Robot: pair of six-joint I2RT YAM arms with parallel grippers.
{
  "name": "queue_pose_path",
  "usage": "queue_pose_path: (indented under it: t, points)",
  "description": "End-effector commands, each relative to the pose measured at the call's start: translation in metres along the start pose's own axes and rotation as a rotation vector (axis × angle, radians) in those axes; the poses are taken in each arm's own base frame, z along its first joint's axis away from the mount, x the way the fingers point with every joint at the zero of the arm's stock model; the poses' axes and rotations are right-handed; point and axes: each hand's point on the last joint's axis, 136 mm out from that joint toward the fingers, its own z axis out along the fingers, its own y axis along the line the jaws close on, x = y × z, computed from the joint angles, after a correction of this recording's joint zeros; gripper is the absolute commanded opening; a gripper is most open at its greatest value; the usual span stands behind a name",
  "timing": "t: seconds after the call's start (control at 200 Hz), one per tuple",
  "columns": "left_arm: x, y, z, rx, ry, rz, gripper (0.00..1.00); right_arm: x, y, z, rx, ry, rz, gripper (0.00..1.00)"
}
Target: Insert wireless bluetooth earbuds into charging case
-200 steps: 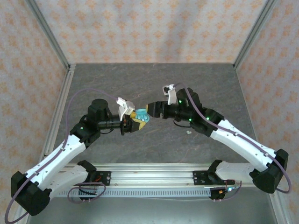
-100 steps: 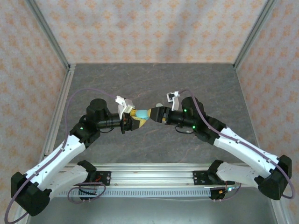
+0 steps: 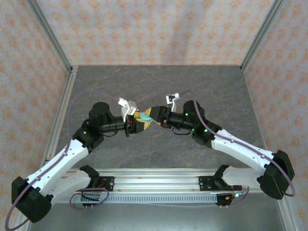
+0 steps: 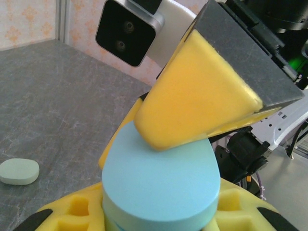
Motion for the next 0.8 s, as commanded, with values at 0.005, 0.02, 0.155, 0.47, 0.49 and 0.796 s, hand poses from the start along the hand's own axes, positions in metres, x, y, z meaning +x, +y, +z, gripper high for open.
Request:
queue_pose_path:
  t: [0.005,0.02,0.155,0.47,0.49,0.796]
  points:
    - [-0.018,0.004,0.001,-0.023,-0.053,0.016,0.2,0.002,0.018,0.0,-0.094,0.02,0.02,0.49]
    - [-0.017,0.005,0.002,-0.023,-0.051,0.014,0.2,0.002,0.018,0.001,-0.095,0.02,0.022,0.47]
    - [-0.014,0.009,0.002,-0.045,-0.037,0.006,0.27,0.001,0.018,0.001,-0.1,0.015,0.046,0.3]
    - [-0.007,0.004,-0.01,-0.069,-0.038,0.047,0.65,-0.015,0.01,-0.002,-0.083,-0.036,0.105,0.12]
    - [-0.007,0.003,-0.011,-0.072,-0.038,0.05,0.68,-0.016,0.01,-0.003,-0.083,-0.039,0.106,0.12]
    - [-0.003,0.012,-0.039,-0.241,-0.028,0.085,1.0,-0.03,0.0,-0.01,-0.053,-0.095,0.109,0.12]
